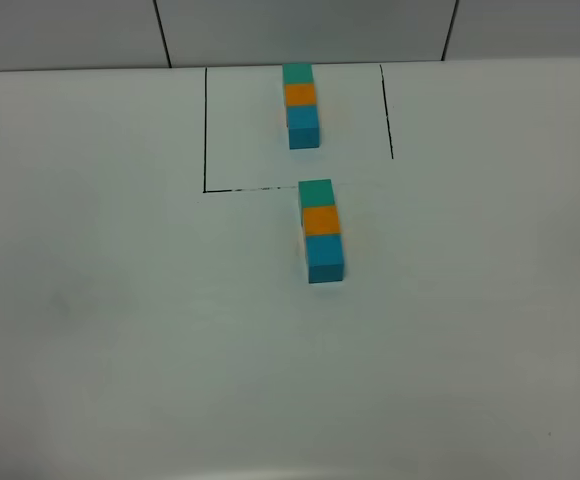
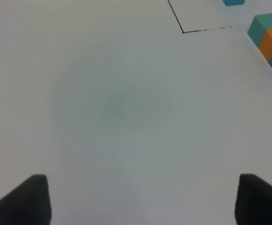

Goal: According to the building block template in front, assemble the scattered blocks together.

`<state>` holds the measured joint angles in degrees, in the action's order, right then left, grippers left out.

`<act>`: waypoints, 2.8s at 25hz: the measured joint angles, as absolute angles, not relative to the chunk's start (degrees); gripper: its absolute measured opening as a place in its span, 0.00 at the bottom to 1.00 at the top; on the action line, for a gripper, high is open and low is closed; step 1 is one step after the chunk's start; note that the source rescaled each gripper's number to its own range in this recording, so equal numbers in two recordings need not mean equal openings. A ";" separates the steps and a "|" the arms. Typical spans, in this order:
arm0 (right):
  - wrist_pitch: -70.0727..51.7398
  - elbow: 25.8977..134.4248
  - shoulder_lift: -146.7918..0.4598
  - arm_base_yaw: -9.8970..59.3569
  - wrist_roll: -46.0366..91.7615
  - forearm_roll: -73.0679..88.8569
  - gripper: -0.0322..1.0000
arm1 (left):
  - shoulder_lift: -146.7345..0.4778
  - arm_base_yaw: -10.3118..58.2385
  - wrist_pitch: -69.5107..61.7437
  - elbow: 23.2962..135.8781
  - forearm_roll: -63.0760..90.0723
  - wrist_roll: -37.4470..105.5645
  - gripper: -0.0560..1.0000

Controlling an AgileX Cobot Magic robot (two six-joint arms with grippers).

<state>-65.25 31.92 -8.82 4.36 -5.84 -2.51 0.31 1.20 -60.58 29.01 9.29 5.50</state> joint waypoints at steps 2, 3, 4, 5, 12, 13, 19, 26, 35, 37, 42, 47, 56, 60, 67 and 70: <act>-64.38 30.09 -5.09 4.36 -5.83 -2.51 0.93 | 0.31 1.20 -60.58 29.01 9.29 5.50 0.80; -63.67 29.40 -3.49 4.36 -5.83 -2.51 0.93 | 0.31 1.20 -60.58 29.01 9.29 5.50 0.80; -62.69 28.92 -1.60 4.36 -5.83 -2.51 0.93 | 0.31 1.20 -60.58 29.01 9.29 5.50 0.80; -62.03 28.57 -0.35 4.36 -5.83 -2.51 0.93 | 0.31 1.20 -60.58 29.01 9.29 5.50 0.80; -61.17 28.24 0.40 4.36 -5.83 -2.45 0.93 | 0.31 1.20 -60.47 29.01 9.29 5.50 0.80; -61.15 28.13 0.40 4.36 -5.83 -2.45 0.93 | 0.31 1.20 -60.47 29.01 9.29 5.50 0.80; -61.15 28.08 0.40 4.36 -5.83 -2.45 0.87 | 0.31 1.20 -60.47 29.01 9.29 5.50 0.80; -61.15 28.08 0.40 4.36 -5.83 -2.45 0.76 | 0.31 1.20 -60.47 29.01 9.29 5.50 0.80; -61.15 28.08 0.40 4.30 -5.83 -2.45 0.74 | 0.31 1.20 -60.47 29.01 9.29 5.50 0.80; -61.15 28.08 0.40 4.10 -5.83 -2.45 0.74 | 0.31 1.20 -60.47 29.01 9.29 5.50 0.80; -61.15 28.08 0.40 2.95 -5.83 -2.45 0.74 | 0.31 1.20 -60.47 29.01 9.29 5.50 0.80; -61.15 28.08 0.40 1.62 -5.83 -2.45 0.74 | 0.31 1.20 -60.47 29.01 9.29 5.50 0.80; -61.15 28.08 0.40 1.62 -5.83 -2.45 0.74 | 0.31 1.20 -60.47 29.01 9.29 5.50 0.80; -61.15 28.08 0.40 1.62 -5.83 -2.45 0.74 | 0.31 1.20 -60.47 29.01 9.29 5.50 0.80; -61.09 28.08 0.40 1.62 -5.67 -2.28 0.74 | 0.31 1.20 -60.47 29.01 9.29 5.48 0.80; -61.03 28.08 0.40 1.62 -4.10 -1.06 0.73 | 0.31 1.20 -60.47 29.01 9.29 5.48 0.80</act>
